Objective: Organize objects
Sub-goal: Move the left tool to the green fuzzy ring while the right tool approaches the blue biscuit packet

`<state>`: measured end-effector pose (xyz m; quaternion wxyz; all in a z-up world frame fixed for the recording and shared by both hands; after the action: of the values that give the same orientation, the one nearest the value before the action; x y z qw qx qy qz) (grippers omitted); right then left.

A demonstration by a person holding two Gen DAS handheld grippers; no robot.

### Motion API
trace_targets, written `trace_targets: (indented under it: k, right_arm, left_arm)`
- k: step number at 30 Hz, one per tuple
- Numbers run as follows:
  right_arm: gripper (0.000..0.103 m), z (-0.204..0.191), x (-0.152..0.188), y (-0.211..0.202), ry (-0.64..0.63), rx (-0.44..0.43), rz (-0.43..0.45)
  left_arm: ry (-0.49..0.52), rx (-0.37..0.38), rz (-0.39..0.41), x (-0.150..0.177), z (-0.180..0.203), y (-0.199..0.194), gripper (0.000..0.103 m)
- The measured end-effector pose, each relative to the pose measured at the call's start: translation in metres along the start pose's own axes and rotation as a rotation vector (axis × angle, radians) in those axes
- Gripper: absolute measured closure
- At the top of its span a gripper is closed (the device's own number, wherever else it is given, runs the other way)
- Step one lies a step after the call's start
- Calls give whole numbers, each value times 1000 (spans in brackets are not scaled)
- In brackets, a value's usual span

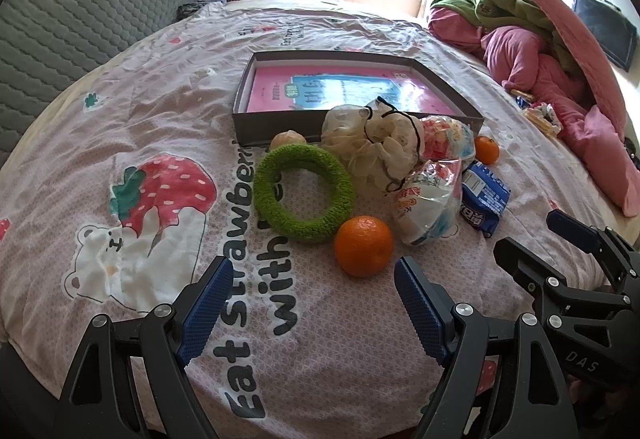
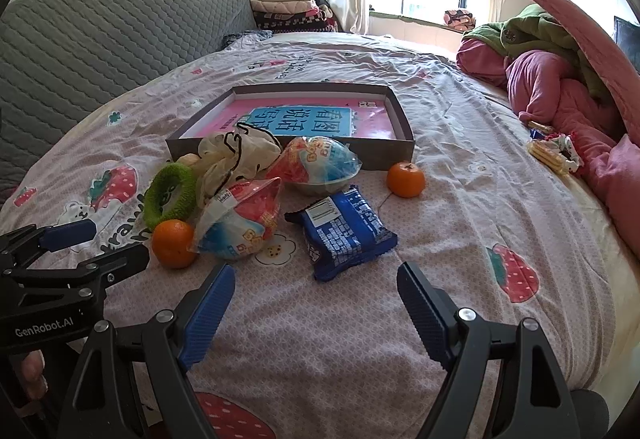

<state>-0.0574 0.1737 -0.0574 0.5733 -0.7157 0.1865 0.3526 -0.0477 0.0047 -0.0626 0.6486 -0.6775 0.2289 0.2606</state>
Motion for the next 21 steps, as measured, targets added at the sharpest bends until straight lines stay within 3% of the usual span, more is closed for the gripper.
trace_targets:
  k: [10, 21]
  right_arm:
    - [20, -3, -3, 8, -7, -1, -6]
    - [20, 34, -4, 23, 47, 50, -33]
  left_arm:
    - [-20, -7, 1, -1, -9, 8, 20]
    - [-54, -27, -11, -5, -28, 29, 20]
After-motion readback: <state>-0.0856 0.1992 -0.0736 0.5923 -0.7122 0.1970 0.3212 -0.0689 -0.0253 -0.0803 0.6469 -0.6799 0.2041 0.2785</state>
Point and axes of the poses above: each gripper's, at about its wrist camera, not at the fingertips, and y roughly the way its jaws point, z to its right, x to its underside, the point moved 6 cm from there along y, roughly the way its jaws point, and after that the axes turned 8 degrees about -x, right-handed, at the moved point
